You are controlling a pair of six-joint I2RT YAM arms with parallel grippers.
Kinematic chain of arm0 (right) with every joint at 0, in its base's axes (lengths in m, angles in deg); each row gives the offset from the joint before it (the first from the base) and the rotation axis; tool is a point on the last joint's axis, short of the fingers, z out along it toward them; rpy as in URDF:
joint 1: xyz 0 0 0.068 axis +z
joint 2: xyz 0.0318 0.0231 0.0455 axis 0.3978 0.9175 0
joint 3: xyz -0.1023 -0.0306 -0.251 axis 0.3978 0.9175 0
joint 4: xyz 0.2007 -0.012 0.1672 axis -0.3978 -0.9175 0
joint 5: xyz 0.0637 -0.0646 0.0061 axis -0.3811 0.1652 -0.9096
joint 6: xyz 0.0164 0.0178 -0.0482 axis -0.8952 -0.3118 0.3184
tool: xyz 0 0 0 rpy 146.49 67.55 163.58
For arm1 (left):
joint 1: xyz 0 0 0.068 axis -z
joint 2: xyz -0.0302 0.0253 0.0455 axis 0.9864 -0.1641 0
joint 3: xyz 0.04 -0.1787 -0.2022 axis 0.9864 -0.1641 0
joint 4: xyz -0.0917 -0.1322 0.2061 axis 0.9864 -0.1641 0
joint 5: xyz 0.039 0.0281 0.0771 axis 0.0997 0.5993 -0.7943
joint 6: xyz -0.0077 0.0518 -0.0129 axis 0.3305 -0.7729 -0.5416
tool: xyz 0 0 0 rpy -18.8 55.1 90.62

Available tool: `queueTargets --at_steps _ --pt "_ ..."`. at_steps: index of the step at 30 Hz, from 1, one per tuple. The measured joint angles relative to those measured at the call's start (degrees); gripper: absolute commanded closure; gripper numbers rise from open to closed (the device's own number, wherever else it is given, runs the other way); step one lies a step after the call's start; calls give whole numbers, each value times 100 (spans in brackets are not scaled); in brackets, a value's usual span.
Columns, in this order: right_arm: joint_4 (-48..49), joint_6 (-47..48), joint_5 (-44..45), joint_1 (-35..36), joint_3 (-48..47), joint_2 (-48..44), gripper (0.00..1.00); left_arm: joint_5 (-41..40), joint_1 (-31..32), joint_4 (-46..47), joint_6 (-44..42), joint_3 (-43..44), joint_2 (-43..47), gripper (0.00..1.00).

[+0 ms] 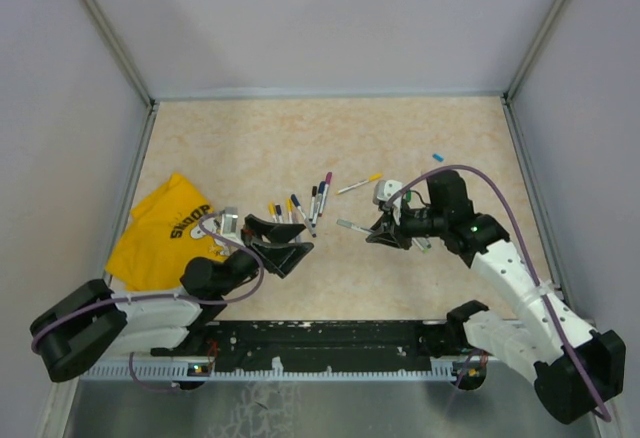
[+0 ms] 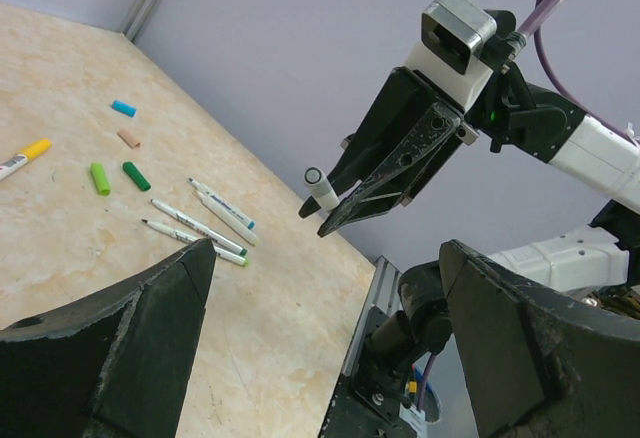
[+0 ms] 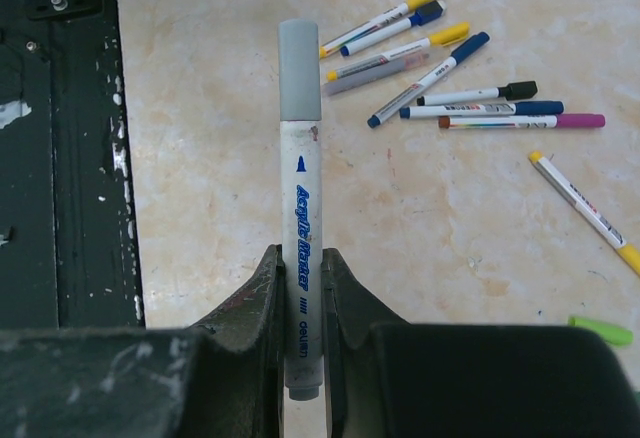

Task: Open the pen caps
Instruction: Open the pen cap from the pen.

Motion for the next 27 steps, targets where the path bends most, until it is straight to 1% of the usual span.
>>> queueTargets --at_steps 27 --pt "208 -85 -4 0 83 61 100 -444 258 402 186 87 -730 4"
